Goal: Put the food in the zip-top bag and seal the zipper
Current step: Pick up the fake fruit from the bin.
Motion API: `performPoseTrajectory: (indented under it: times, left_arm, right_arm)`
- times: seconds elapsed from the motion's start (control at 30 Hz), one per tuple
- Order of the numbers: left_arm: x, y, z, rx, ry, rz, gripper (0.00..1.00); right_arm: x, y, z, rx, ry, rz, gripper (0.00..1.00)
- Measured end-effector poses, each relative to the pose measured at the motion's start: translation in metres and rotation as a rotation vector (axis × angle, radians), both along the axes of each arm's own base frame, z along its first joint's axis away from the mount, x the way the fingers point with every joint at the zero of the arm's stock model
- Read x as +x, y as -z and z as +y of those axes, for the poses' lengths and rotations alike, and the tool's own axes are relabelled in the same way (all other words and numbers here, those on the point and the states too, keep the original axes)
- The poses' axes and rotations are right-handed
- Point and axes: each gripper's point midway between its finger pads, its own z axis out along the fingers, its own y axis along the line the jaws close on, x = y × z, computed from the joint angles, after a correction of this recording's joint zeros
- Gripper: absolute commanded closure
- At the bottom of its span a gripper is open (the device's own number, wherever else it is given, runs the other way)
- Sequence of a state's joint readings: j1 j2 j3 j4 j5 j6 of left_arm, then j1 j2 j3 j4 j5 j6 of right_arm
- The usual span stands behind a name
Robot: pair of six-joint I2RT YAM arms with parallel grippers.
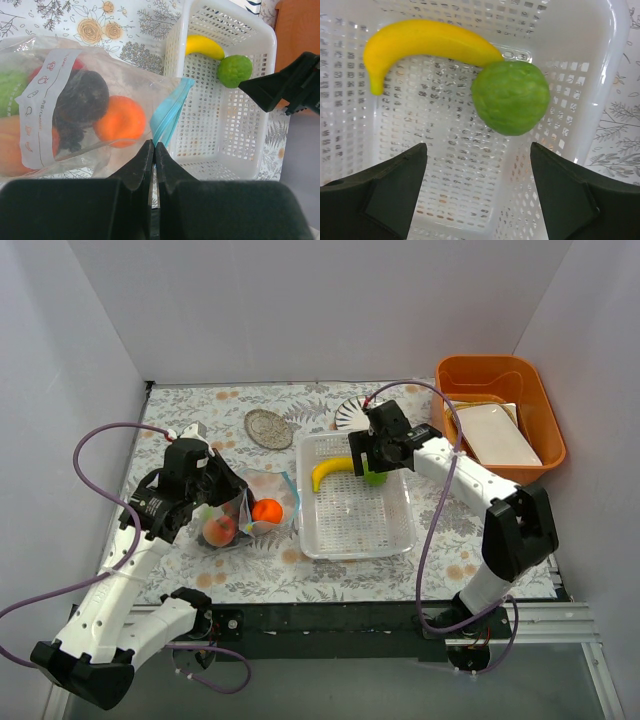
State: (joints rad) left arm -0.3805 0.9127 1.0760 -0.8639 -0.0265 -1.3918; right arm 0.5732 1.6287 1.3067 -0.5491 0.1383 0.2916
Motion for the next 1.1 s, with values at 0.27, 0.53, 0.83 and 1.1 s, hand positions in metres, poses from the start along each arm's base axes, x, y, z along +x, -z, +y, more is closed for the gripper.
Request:
performPoseTrajectory:
  times: [0.27, 0.53, 0.83, 1.1]
  left_arm:
    - [0.0, 0.0, 0.0, -0.002, -0.001, 0.001, 1.0]
    - [0.0, 0.0, 0.0, -0.001, 0.0, 0.002, 1.0]
    - [0.0, 0.001, 0.0, 0.002, 0.001, 0.006, 1.0]
    - [0.001, 0.003, 0.0, 0.005, 0.002, 0.012, 1.0]
  right_arm:
    - [0.019, 0.0, -0.004, -0.098, -0.037, -0.025, 0.07]
    - [0.034, 0.028, -0.005, -0.173, -0.035, 0.003, 0.08]
    - [0.036, 0.047, -0.009, -0.197, -0.016, 0.006, 0.16]
    - [0.039, 0.053, -0.006, -0.181, -0.02, -0.006, 0.28]
